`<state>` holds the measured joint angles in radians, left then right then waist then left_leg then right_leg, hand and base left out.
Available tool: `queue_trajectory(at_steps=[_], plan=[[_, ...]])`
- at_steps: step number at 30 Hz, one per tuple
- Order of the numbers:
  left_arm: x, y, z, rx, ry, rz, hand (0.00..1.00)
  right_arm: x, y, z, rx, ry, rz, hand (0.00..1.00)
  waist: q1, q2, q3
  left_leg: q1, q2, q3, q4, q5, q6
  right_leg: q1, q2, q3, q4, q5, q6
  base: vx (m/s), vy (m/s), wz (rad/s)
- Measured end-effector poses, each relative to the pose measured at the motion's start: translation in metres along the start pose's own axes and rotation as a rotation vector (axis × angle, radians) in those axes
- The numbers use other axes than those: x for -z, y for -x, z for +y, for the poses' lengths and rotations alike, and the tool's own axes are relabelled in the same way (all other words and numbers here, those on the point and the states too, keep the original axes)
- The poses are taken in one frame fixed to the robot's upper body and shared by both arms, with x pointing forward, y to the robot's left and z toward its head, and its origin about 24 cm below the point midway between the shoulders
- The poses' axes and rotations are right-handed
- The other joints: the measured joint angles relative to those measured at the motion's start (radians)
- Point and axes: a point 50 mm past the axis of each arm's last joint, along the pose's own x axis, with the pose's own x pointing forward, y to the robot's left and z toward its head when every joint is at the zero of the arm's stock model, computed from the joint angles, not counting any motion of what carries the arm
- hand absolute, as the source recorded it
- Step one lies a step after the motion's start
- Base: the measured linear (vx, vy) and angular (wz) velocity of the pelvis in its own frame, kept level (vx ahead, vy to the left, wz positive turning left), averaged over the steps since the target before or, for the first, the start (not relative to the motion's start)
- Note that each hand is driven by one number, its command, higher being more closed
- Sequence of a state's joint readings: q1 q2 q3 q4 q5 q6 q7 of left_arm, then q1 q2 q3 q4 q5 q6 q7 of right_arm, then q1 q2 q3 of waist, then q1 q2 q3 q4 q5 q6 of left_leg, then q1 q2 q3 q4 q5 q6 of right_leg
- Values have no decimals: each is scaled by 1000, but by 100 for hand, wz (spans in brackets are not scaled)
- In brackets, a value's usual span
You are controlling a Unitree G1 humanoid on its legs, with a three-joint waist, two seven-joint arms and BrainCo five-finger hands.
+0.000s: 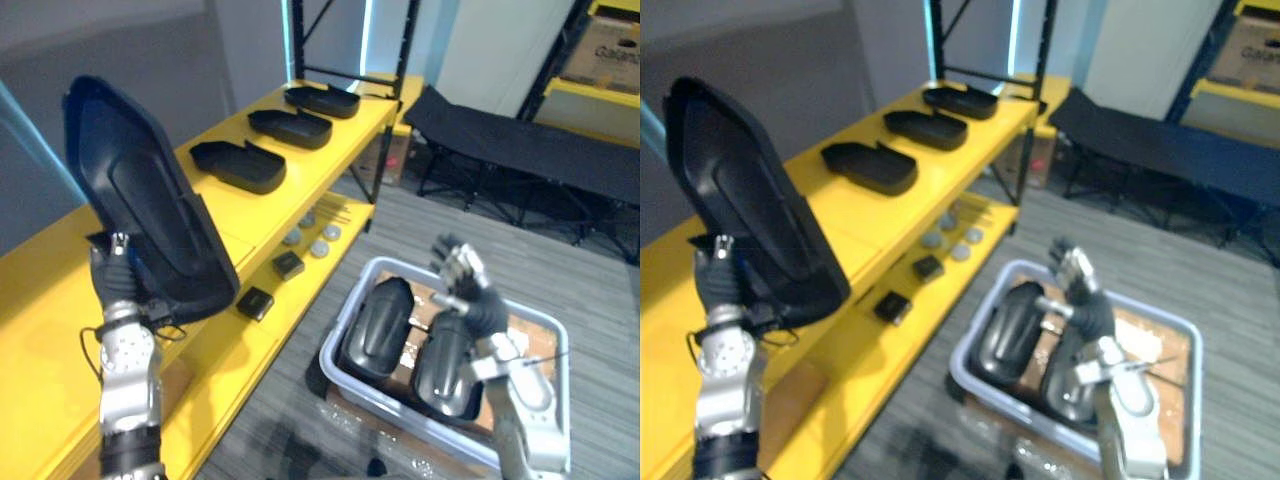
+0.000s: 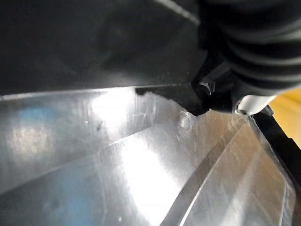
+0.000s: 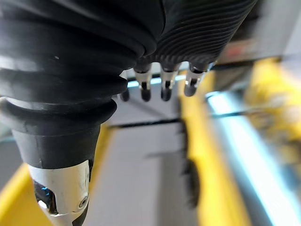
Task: Walk over and take plastic housings, then place them on the shelf
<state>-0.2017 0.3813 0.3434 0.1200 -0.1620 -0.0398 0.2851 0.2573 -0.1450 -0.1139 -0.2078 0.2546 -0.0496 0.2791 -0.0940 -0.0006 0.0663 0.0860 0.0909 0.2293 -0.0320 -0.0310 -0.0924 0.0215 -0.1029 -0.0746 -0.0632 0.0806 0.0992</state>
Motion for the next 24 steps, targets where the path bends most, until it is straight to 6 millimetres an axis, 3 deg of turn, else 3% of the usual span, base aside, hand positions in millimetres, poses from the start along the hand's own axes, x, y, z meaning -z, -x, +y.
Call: queue_trajectory(at_steps=[3, 6, 8, 10, 11, 15, 20, 24], plan=[[-2, -19, 4, -45, 9, 32, 100, 25, 16, -19, 249, 48, 114, 0, -34, 6, -3, 13, 3, 37, -12, -1, -1, -13, 7, 37, -1, 7, -2, 14, 4, -41], [4, -31, 10, -90, 4, 88, 100, 55, 45, -54, 589, 73, 254, 0, -63, 6, -4, 25, 5, 86, -13, -7, -6, -23, 12, 85, -14, 24, -4, -3, 7, -49], [14, -34, 12, -110, 23, 174, 100, 79, 88, -81, 848, 85, 388, 0, -87, 9, -4, 46, 12, 113, -18, -11, -11, -20, 13, 111, -14, 26, -4, 12, 18, -33], [19, -33, 11, -113, 38, 229, 100, 97, 122, -87, 936, 105, 511, 0, -99, 12, -4, 59, 17, 130, -29, -12, -12, -17, 20, 124, -14, 27, -5, 8, -4, -27], [21, -33, 11, -119, 31, 254, 100, 109, 144, -85, 956, 116, 604, 0, -101, 12, -4, 65, 20, 141, -31, -12, -14, -17, 23, 133, -14, 27, -6, -1, -10, -22], [30, -30, 12, -143, -1, 339, 100, 143, 198, -61, 977, 78, 863, 0, -113, 15, -7, 88, 20, 145, -52, -16, -19, 0, 25, 132, -14, 22, -12, -1, -2, -3], [49, -28, 16, -203, -44, 469, 100, 169, 230, -34, 920, -17, 1058, 0, -98, 23, -19, 89, 17, 146, -53, -13, -16, 5, 18, 109, -14, 22, -12, 8, 4, 3], [53, -31, 27, -248, -99, 520, 100, 177, 241, -18, 840, -77, 1132, 0, -84, 24, -21, 88, 16, 144, -53, -13, -16, 5, 17, 101, -13, 22, -12, 5, 1, 2]])
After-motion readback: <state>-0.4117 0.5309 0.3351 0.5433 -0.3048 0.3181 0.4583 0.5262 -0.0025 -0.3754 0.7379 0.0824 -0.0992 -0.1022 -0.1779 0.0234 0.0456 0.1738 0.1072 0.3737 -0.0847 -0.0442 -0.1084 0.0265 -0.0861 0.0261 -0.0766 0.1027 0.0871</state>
